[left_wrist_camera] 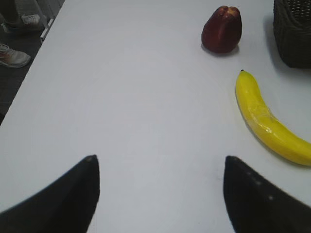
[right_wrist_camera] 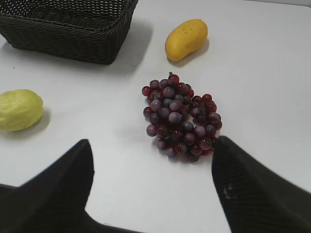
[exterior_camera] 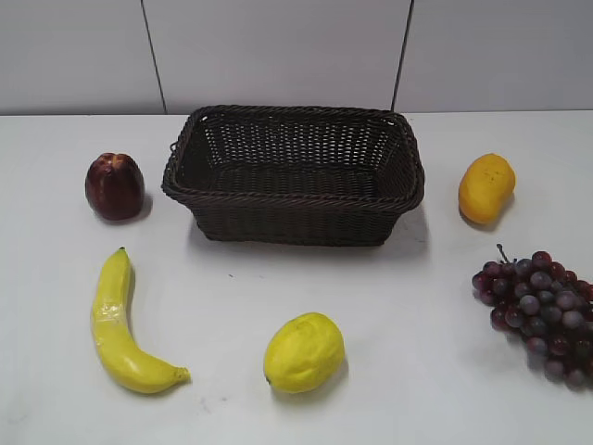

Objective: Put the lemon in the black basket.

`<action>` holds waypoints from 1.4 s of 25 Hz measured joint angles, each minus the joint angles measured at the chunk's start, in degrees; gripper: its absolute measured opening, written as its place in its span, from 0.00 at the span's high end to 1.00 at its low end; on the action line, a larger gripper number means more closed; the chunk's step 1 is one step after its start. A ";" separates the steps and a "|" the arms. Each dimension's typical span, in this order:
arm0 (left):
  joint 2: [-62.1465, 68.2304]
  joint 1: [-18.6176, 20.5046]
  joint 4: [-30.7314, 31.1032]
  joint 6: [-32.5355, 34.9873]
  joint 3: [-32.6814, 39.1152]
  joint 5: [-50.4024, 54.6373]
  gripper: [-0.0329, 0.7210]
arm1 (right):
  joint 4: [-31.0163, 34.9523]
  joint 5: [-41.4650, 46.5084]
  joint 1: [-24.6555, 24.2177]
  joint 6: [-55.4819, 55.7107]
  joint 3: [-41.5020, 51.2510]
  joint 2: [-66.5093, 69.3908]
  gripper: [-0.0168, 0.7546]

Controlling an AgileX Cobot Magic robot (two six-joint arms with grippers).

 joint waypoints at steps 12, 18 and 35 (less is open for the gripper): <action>0.00 0.00 0.00 0.00 0.00 0.00 0.17 | 0.00 0.00 0.00 0.00 0.00 0.00 0.24; 0.00 0.00 0.00 0.00 0.00 0.00 0.17 | 0.00 0.00 0.00 0.00 0.00 0.00 0.24; 0.00 0.00 0.00 0.00 0.00 0.00 0.17 | 0.00 0.00 0.00 0.00 0.00 0.00 0.24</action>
